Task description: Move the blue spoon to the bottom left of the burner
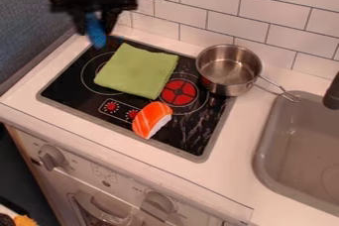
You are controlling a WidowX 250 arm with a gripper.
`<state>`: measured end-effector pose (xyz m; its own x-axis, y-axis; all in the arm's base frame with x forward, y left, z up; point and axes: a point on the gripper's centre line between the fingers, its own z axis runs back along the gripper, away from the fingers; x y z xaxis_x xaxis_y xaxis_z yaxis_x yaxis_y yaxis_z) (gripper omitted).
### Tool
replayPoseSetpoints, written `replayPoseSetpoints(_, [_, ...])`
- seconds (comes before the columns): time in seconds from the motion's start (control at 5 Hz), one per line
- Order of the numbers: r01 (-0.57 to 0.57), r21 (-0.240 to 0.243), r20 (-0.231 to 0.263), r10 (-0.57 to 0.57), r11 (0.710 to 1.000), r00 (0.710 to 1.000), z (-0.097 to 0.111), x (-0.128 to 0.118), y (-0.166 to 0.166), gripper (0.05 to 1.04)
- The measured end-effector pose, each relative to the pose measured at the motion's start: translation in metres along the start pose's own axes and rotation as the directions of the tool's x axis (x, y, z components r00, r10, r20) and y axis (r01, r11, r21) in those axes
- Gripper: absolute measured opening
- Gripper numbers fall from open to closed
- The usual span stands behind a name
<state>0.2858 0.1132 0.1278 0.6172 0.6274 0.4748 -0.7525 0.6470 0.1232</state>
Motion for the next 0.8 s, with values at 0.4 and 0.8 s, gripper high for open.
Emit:
replayPoseSetpoints(0.4, [-0.082, 0.089, -0.087, 0.089, 0.993, 0.992, -0.034, -0.032, 0.048, 0.446])
replayPoseSetpoints(0.8, [-0.074, 0.132, -0.123, 0.09, 0.988, 0.988, -0.068, -0.046, 0.053, 0.446])
